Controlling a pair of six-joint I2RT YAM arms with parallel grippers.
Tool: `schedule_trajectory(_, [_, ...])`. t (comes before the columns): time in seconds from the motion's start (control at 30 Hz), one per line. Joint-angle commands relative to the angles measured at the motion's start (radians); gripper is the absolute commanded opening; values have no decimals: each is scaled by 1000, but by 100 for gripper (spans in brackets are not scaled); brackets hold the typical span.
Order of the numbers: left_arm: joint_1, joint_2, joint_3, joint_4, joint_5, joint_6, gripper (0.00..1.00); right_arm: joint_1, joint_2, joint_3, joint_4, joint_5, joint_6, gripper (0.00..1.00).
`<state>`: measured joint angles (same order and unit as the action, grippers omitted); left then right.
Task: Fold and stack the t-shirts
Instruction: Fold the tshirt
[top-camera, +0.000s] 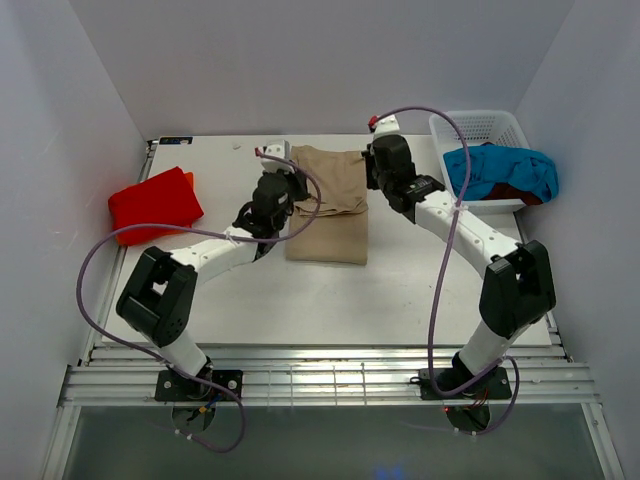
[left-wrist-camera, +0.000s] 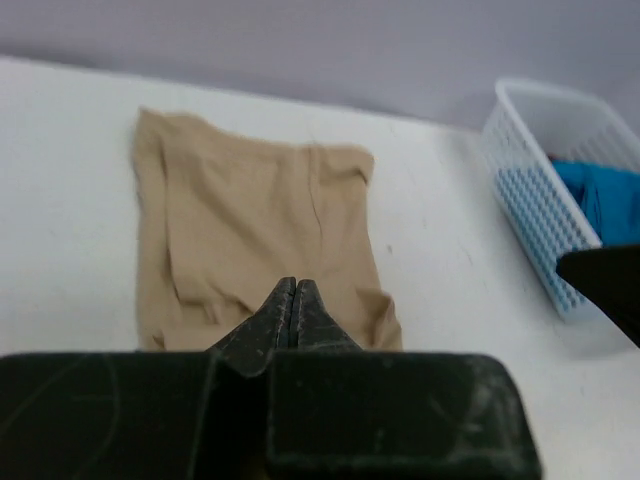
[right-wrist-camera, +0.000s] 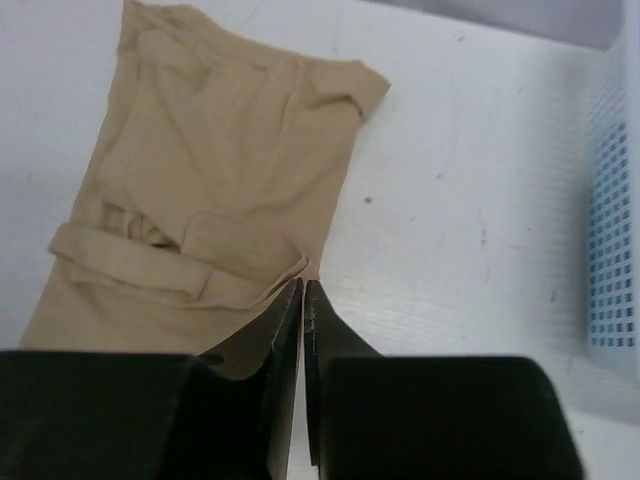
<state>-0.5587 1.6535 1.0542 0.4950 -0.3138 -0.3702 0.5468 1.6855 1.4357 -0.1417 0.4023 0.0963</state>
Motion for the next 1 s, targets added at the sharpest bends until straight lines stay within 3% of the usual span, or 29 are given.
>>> schedule_trajectory(0.0, [-90,9,-109,-58,41,-56,0,8,-9,-133,28,-131,63,8])
schedule_trajectory(0.23, [-152,-15,-155,-53,81,-26,0,8,62,-57,-35,-259,34,8])
schedule_trajectory(0.37, [-152,31,-128,-41,97,-7,0,8,106,-50,-15,-360,34,22])
schedule_trajectory(0.43, [-152,61,-129,-36,113,-19,0,8,124,-43,-6,-396,36,23])
schedule_trajectory(0.57, [-153,103,-151,-7,127,-53,0,8,180,-20,4,-499,40,23])
schedule_trajectory(0.97, [-162,155,-235,30,144,-113,0,7,292,-3,8,-539,39,19])
